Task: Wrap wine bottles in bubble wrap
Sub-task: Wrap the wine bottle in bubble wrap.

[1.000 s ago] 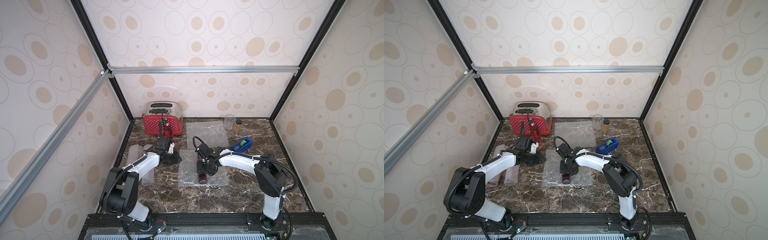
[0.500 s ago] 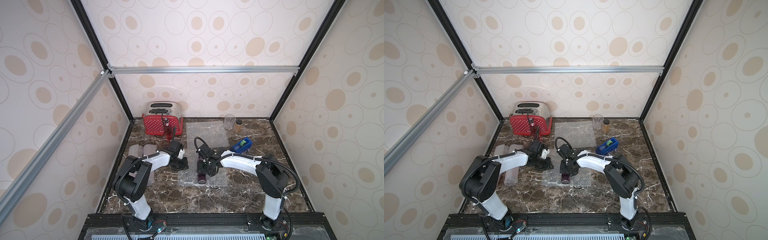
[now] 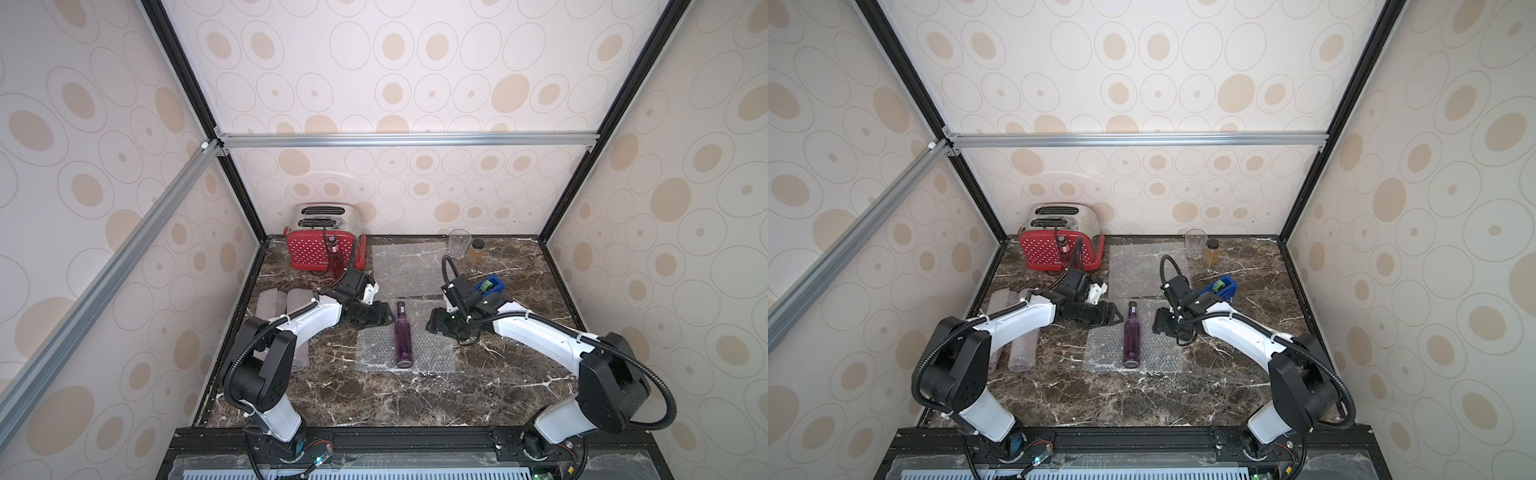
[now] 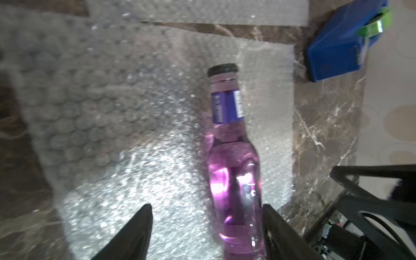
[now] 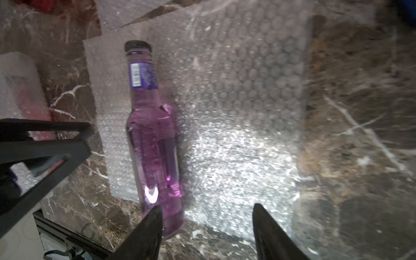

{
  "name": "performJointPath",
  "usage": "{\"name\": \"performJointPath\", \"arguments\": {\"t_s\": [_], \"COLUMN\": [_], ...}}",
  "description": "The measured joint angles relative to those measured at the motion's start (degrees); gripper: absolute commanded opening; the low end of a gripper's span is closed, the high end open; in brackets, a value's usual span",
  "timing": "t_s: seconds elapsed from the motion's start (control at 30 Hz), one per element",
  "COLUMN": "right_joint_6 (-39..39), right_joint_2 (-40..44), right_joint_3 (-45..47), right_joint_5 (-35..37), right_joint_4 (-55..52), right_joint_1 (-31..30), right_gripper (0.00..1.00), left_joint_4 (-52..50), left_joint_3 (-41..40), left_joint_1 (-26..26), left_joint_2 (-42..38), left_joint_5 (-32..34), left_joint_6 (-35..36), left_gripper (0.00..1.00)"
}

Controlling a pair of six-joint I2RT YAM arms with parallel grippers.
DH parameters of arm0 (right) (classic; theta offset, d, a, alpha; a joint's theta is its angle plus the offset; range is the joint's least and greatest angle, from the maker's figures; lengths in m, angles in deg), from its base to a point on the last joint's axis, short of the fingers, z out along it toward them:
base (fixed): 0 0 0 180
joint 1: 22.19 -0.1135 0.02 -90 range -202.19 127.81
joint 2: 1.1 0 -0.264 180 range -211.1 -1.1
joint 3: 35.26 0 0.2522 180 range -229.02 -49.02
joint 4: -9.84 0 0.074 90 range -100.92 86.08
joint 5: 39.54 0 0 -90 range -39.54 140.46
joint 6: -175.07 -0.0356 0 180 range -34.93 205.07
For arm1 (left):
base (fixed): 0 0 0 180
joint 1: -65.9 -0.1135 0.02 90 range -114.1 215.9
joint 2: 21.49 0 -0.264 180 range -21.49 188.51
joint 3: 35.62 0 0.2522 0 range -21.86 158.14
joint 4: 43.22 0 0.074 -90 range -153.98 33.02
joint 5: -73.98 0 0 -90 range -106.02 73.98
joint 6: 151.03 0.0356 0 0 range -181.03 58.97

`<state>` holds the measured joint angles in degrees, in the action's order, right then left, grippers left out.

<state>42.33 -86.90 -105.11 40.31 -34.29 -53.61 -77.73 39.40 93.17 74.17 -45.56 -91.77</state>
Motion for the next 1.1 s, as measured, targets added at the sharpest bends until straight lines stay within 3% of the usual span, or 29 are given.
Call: {"name": "performJointPath", "arguments": {"t_s": [0.2,0.37,0.63,1.1], "right_joint_6": [3.13,4.11,4.59,7.13], "right_joint_2": [-0.39,-3.67,-5.79,-2.84], "right_joint_3": [7.08,9.55,9.81,12.63], "right_joint_5": [-5.44,-8.68,-12.61,-12.39], "right_joint_4": [3.52,7.67,13.42,12.59], "right_joint_1": [4.46,5.11,5.25,8.68], "right_gripper": [0.58,0.58,0.60,0.60], "left_joint_4": [-1.22,-2.08,-2.12,-1.44], "left_joint_3": [2.58,2.36,1.75,0.70], "left_joint_1": [1.88,1.97,2.10,2.16], "left_joint_2": [3.72,5.29,5.40,5.40], "left_joint_5": [-0.90,-0.37,0.07,-1.46], "left_joint_6": [0.46,0.83,1.20,2.16], "left_gripper": [0.57,0.48,0.46,0.49]}}
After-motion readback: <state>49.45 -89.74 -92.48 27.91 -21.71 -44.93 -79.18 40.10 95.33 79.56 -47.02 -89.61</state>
